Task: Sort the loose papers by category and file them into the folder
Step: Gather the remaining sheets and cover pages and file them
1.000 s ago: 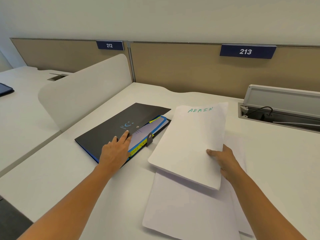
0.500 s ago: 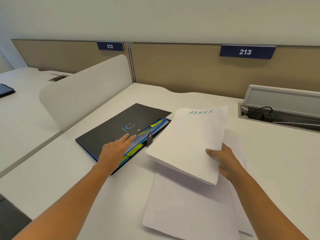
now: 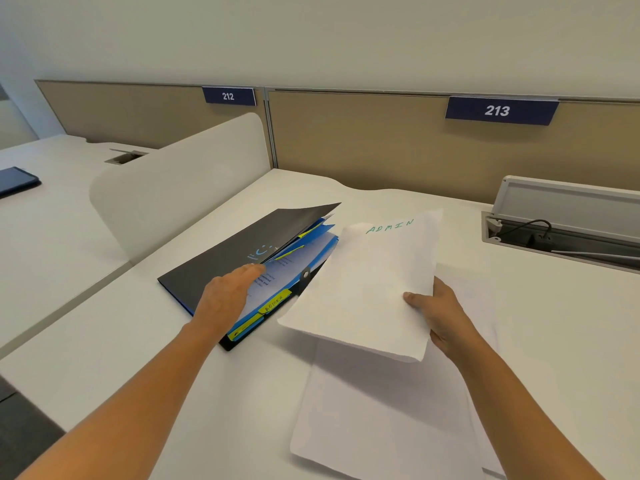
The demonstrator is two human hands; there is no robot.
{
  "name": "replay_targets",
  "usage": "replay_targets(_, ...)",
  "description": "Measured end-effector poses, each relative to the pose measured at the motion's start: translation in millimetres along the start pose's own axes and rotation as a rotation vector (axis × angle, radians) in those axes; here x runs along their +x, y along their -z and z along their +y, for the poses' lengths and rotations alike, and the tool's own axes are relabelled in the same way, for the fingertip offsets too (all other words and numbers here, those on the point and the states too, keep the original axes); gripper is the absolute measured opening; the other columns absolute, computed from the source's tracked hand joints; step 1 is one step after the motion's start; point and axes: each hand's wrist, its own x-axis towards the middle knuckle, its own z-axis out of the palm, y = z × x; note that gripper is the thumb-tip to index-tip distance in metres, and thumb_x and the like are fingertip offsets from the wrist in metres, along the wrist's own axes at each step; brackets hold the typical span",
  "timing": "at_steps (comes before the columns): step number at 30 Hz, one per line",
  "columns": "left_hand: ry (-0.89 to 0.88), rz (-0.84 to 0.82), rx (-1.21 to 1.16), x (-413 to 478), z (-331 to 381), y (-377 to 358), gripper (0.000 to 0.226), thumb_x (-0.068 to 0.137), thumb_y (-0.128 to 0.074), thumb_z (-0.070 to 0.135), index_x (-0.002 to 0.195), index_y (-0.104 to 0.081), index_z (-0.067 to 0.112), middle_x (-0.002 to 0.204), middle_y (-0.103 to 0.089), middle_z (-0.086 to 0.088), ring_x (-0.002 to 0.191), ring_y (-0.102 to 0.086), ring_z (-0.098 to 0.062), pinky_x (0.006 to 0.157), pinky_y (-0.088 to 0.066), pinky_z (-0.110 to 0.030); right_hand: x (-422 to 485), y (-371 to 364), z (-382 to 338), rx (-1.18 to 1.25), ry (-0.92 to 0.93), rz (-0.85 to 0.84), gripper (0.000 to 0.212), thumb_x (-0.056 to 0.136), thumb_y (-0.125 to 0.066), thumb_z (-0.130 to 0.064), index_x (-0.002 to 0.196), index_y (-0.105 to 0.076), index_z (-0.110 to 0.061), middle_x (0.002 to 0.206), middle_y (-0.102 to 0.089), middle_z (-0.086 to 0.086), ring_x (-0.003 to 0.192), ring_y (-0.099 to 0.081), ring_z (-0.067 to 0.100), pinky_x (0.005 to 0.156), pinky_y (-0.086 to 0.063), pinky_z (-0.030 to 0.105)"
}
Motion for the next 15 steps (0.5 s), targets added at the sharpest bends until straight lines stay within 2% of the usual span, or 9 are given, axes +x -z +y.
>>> replay_targets(2, 0.014, -0.046, 0.092, 1, 1, 2, 0.037, 0.097, -0.041, 0.014, 0.133, -0.045, 0.021, 0.147, -0.037, 0.001, 0.102, -0.061, -0.022, 0.068, -0.047, -0.020, -2, -1, -3, -0.061, 0.018, 0.007, 0.041, 0.089, -0.047, 0.006, 0.127, -0.049, -0.010, 0.118, -0.060, 0.010, 0.103, -0.060, 0.032, 0.082, -0.050, 0.039)
replay_targets(5, 0.056, -0.068, 0.184, 0, 9, 7, 0.044, 0.097, -0.039, 0.015, 0.141, -0.034, 0.018, 0.151, -0.029, 0.003, 0.101, -0.060, -0.020, 0.078, -0.050, -0.022, -4, -3, -6, -0.171, 0.045, 0.040, 0.040, 0.087, -0.046, 0.005, 0.121, -0.050, -0.015, 0.116, -0.060, 0.009, 0.103, -0.058, 0.033, 0.086, -0.050, 0.043)
replay_targets(8, 0.050, -0.028, 0.220, -2, 12, 5, 0.049, 0.097, -0.041, 0.015, 0.144, -0.027, 0.015, 0.149, -0.028, 0.003, 0.101, -0.060, -0.018, 0.077, -0.050, -0.023, -6, -1, -10, -0.220, 0.047, 0.070, 0.043, 0.087, -0.045, 0.003, 0.126, -0.048, -0.014, 0.115, -0.058, 0.007, 0.105, -0.057, 0.033, 0.087, -0.050, 0.042)
replay_targets(12, 0.042, 0.032, 0.209, -3, 9, -2, 0.047, 0.097, -0.041, 0.018, 0.143, -0.031, 0.015, 0.147, -0.033, 0.002, 0.099, -0.061, -0.016, 0.073, -0.052, -0.023, -10, 3, -15, -0.208, 0.033, 0.080, 0.043, 0.087, -0.045, 0.004, 0.127, -0.048, -0.013, 0.115, -0.058, 0.008, 0.104, -0.058, 0.033, 0.085, -0.050, 0.041)
replay_targets(15, 0.056, 0.059, 0.170, -3, 8, -6, 0.051, 0.095, -0.046, 0.028, 0.143, -0.032, 0.015, 0.146, -0.036, 0.002, 0.100, -0.060, -0.016, 0.071, -0.053, -0.025, -13, 6, -16, -0.147, 0.011, 0.079, 0.043, 0.088, -0.044, 0.006, 0.127, -0.048, -0.011, 0.115, -0.059, 0.010, 0.102, -0.058, 0.034, 0.081, -0.050, 0.039)
